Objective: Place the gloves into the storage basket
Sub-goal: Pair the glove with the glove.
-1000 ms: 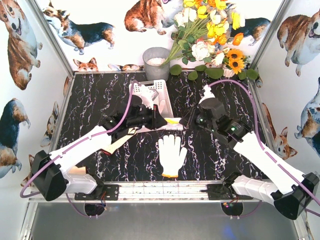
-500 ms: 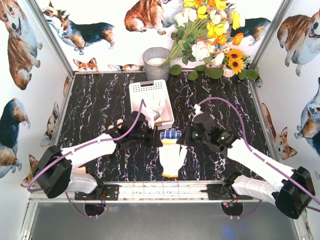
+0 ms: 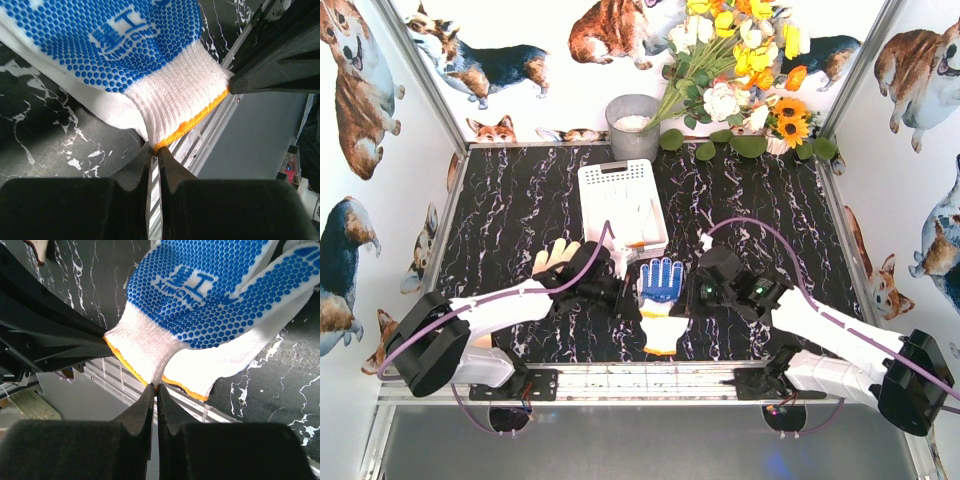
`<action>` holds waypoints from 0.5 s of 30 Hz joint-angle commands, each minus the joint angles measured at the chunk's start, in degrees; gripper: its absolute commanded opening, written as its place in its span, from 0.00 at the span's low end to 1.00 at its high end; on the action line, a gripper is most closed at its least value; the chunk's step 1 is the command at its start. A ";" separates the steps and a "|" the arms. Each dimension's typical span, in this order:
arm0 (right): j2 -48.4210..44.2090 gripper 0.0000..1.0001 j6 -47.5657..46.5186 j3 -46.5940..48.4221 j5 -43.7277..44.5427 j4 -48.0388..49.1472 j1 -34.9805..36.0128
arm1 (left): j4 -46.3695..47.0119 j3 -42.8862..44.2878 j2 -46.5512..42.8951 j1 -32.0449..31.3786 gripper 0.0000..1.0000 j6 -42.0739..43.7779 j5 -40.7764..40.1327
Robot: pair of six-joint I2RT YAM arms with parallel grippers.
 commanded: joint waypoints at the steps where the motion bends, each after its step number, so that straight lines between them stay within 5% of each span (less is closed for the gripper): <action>1: -0.56 0.00 2.00 -0.71 -1.53 -0.14 0.79 | 3.15 -1.84 -0.35 -1.11 0.00 -3.05 1.51; 15: 3.86 0.00 1.90 -0.38 -4.65 -3.93 2.95 | 3.29 -2.50 1.06 -6.76 0.00 -5.26 -0.14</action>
